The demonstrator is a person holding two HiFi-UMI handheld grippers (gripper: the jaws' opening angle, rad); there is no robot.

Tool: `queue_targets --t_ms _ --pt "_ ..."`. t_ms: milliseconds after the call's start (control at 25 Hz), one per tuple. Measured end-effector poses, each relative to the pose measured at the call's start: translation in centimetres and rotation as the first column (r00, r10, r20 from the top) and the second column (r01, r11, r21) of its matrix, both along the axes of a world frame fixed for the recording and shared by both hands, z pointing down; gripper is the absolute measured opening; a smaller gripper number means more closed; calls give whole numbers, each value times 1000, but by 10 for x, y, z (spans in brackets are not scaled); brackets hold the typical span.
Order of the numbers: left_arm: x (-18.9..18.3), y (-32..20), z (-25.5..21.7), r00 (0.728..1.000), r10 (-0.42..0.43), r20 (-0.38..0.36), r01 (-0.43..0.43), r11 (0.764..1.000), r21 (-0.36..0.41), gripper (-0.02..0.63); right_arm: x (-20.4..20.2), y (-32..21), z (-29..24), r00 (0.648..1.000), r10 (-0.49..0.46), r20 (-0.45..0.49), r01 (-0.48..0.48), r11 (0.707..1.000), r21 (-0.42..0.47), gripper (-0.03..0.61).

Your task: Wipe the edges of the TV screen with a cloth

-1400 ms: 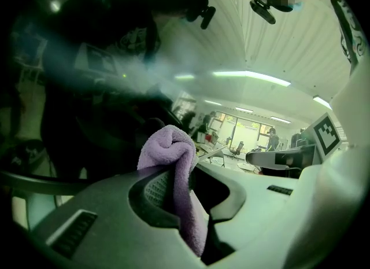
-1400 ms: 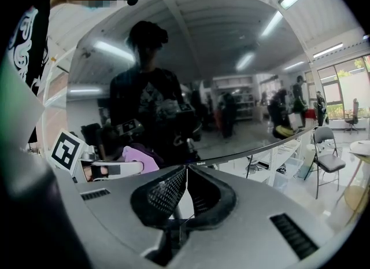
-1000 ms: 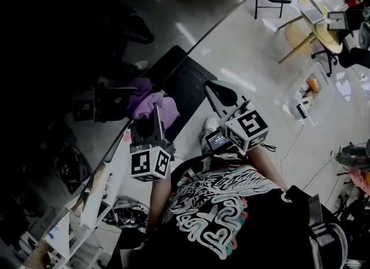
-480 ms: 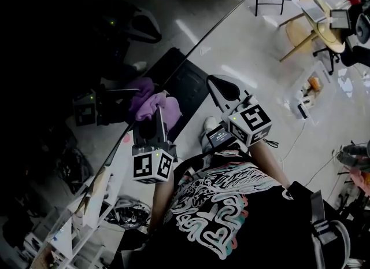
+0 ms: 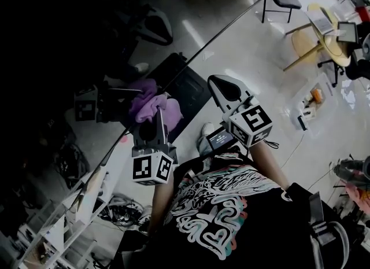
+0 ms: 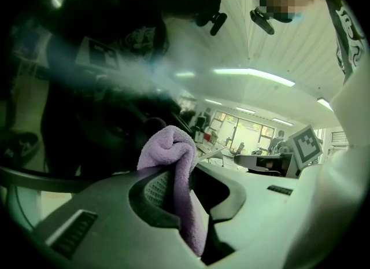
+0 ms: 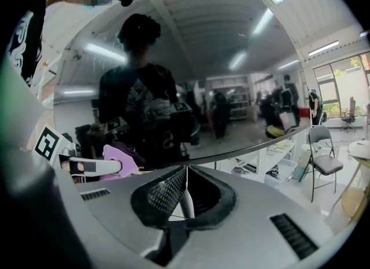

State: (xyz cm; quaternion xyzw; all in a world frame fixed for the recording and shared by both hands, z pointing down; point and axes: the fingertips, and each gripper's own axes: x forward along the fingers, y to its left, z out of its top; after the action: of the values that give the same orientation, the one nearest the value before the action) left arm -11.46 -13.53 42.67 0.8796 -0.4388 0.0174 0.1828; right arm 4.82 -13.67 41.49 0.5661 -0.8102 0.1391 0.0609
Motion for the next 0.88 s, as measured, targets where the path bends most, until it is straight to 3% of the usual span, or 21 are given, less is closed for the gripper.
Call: queue_targets --t_ms 600,880 --pt "47 -22 -1 999 -22 46 22 1000 -2 72 49 -4 -7 1000 -3 15 3 1000 26 32" --pt "55 -26 -1 1000 -4 -8 4 999 -32 72 45 1 -9 998 63 -5 -63 997 40 32"
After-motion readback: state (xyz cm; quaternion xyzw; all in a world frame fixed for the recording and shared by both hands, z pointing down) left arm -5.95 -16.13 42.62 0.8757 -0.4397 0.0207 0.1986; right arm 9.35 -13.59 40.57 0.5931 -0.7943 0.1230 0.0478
